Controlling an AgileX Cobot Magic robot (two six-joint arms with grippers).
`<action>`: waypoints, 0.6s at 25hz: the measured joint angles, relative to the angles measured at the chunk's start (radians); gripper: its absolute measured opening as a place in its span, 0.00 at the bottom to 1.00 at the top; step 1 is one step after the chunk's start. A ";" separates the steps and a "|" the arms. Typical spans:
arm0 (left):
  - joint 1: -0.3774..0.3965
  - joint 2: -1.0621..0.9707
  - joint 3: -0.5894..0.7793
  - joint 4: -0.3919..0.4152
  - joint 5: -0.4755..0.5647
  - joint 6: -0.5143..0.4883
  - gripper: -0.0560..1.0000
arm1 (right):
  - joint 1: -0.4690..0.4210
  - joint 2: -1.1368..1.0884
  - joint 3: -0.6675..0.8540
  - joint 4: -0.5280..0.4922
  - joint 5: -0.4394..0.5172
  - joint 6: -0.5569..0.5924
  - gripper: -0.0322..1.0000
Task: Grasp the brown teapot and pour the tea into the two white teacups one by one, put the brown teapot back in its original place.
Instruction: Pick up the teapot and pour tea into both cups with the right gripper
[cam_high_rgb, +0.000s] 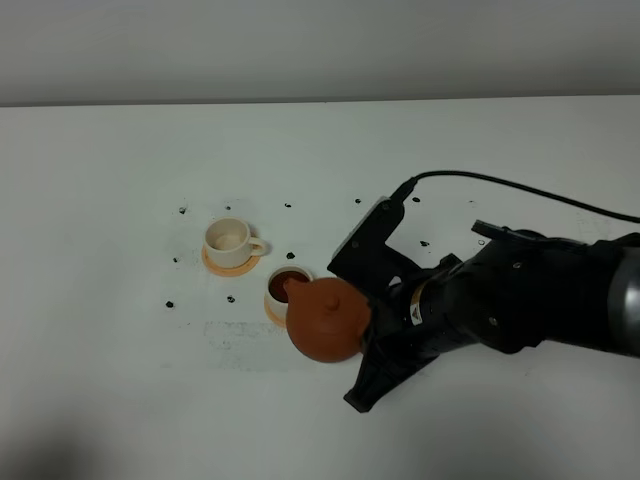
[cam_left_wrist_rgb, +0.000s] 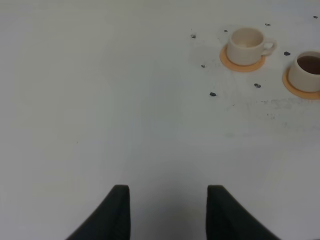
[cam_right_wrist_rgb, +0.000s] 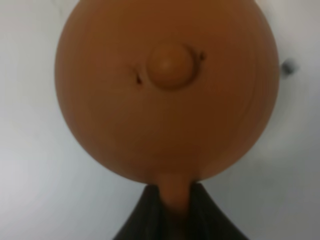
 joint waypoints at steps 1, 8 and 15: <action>0.000 0.000 0.000 0.000 0.000 0.000 0.40 | -0.004 -0.008 -0.023 -0.026 0.016 0.006 0.12; 0.000 0.000 0.000 0.000 0.000 0.000 0.40 | -0.072 0.015 -0.179 -0.179 0.045 0.030 0.12; 0.000 0.000 0.000 0.000 0.000 0.000 0.40 | -0.080 0.151 -0.384 -0.309 0.073 0.034 0.12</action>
